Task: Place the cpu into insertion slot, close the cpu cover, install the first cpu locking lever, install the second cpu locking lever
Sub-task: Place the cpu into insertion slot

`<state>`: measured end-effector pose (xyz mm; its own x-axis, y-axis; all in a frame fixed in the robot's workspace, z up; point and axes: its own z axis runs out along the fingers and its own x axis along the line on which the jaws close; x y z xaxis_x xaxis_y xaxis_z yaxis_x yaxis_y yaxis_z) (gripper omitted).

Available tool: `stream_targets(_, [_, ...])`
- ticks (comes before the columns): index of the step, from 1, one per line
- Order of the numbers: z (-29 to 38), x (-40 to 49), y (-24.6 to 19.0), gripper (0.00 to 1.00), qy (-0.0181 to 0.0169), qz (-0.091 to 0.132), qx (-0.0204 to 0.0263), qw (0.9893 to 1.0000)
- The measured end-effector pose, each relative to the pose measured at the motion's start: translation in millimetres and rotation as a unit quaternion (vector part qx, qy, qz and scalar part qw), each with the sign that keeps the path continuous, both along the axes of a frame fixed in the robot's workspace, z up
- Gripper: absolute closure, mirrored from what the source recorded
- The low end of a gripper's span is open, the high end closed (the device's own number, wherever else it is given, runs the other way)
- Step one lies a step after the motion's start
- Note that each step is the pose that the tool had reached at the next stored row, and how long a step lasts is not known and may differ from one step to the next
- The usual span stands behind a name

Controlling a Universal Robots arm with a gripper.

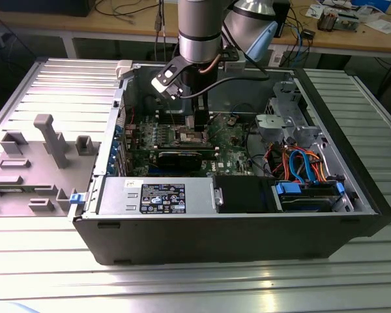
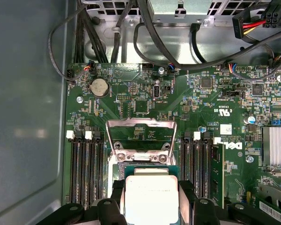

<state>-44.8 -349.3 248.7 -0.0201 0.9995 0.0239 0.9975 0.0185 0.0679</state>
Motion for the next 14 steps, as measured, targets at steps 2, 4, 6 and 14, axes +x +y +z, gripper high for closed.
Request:
stream_targets(2, [0.0,0.0,0.0,0.46,0.0,0.0,0.0,1.0])
stream_targets(4, [-0.1,0.0,0.0,0.46,-0.0001,0.0,0.0,1.0])
stream_targets(6, [-1.3,0.0,0.1,0.46,-0.0008,0.0,0.0002,1.0])
stream_targets(14, [-9.6,0.0,0.0,0.46,-0.0009,0.0,0.0,1.0])
